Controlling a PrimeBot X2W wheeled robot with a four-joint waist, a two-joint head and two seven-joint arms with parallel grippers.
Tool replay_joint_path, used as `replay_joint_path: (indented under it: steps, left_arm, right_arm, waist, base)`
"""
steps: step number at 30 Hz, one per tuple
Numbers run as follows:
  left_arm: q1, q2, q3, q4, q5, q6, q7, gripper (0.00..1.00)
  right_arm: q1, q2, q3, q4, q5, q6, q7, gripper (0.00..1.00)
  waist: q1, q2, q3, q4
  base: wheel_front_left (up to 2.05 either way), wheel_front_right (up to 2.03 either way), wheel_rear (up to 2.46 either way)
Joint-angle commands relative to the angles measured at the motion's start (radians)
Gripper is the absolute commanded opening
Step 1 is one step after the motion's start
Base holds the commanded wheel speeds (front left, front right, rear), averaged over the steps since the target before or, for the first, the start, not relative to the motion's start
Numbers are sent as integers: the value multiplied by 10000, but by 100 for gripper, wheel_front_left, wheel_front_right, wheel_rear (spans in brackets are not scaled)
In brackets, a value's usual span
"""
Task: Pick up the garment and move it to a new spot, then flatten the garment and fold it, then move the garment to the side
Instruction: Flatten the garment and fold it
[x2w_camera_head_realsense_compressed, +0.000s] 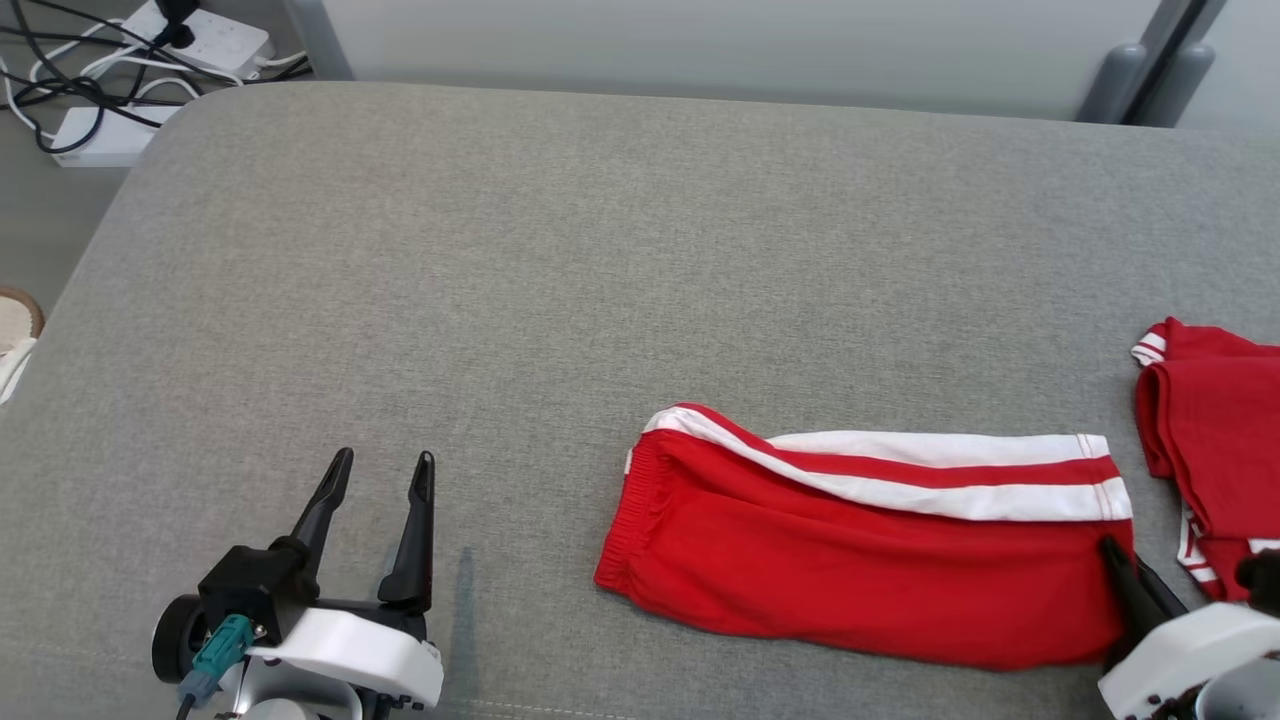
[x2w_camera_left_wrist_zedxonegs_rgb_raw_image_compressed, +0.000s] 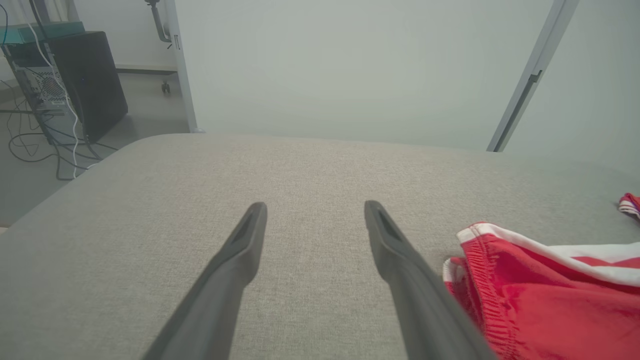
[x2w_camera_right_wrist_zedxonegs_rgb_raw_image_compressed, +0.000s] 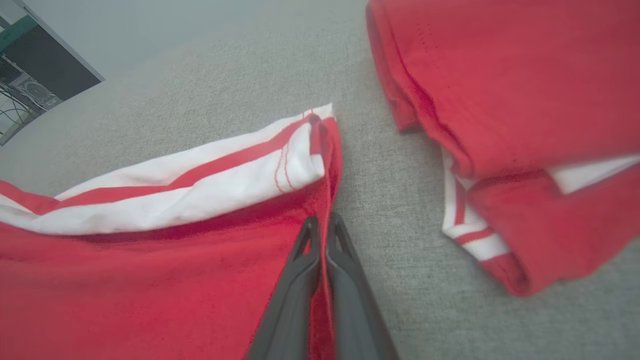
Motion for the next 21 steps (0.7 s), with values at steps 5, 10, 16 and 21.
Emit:
replay_joint_path:
  steps: [5,10,16,21]
  left_arm:
    - [-396,178,448,-174,142,-114,-128,100]
    - [-431,127,431,-122,149,-152,-129,100]
    - [-549,-48,469,-134,225,-221,-129,100]
    - [-713,-239,461,-62,291,-330,-129,100]
  right_arm:
    - [-217,-611,472,-1465,767,-4,1184,0]
    - [-267,-953,495,-4086,1284,-4,2693,0]
    - [-469,86,1271,-6013,1115,-4,4063,0]
    - [-975,956,2469,-5936,950,-4,4381,0]
  waist:
    - [0,-1,4,-205]
    - [0,-1,-59,-218]
    - [0,-1,46,-43]
    - [0,-1,198,235]
  base:
    - [0,0,0]
    - [0,0,0]
    - [0,0,0]
    - [0,0,0]
